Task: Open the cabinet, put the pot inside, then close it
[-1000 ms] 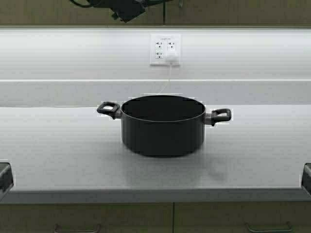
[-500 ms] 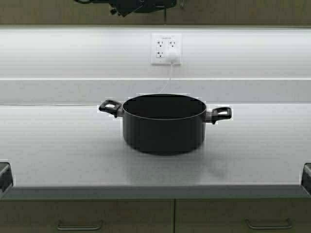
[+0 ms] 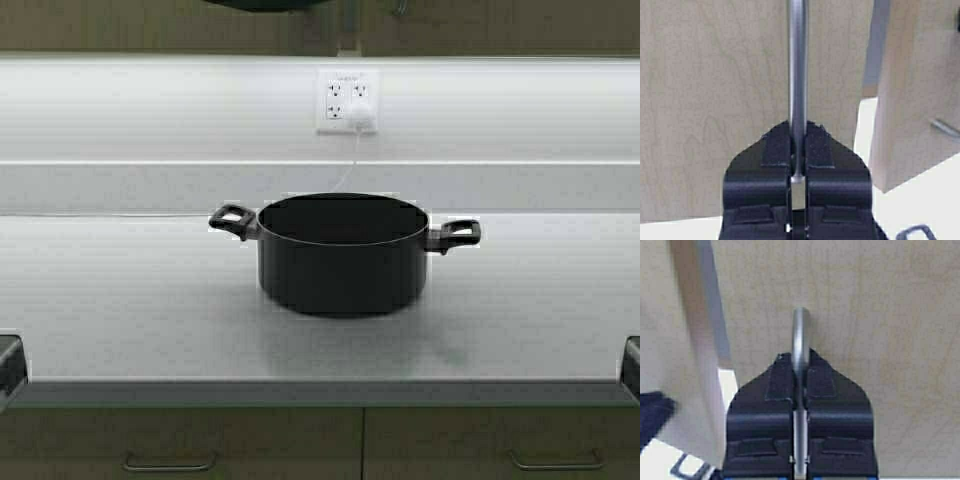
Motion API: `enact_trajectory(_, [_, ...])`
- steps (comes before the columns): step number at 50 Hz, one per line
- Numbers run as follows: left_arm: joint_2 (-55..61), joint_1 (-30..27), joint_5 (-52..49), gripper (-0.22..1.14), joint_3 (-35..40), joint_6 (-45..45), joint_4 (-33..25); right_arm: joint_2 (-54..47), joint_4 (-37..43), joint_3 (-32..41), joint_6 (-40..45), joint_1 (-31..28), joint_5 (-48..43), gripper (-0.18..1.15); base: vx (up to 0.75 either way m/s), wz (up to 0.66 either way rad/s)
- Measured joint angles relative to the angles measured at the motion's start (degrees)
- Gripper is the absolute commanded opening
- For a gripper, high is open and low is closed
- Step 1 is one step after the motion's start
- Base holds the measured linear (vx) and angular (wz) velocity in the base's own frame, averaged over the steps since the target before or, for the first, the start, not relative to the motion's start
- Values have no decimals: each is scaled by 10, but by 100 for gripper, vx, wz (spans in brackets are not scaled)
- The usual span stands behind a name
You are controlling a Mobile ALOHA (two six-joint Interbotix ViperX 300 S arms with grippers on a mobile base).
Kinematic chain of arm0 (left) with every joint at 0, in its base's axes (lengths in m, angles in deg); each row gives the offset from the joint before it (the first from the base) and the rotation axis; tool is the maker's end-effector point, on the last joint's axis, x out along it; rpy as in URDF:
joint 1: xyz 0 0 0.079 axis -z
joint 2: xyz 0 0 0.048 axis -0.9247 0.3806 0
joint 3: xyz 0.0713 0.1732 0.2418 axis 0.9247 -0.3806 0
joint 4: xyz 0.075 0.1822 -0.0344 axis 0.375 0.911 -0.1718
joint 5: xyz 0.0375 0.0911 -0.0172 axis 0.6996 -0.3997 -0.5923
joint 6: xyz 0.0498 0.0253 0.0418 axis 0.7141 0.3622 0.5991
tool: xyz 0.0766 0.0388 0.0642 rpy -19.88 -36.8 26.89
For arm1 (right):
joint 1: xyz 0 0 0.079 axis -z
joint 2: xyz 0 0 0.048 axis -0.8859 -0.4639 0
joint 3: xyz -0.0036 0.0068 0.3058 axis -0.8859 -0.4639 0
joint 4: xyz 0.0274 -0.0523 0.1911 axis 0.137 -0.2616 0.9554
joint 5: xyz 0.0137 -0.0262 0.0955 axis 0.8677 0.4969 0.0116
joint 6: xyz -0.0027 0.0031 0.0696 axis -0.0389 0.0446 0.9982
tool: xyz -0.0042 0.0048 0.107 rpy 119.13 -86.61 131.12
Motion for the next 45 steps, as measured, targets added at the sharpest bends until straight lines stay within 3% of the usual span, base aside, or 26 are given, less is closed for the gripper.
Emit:
enact_trajectory(18, [-160,-7,-69,3,-137,6,14,105,-4,-95,-1,11,38,6,-4,1])
enact_trajectory(45, [-338,-110,-217,3,-221,21,20,261,-41,-173,0,137,228,6,-7,-1])
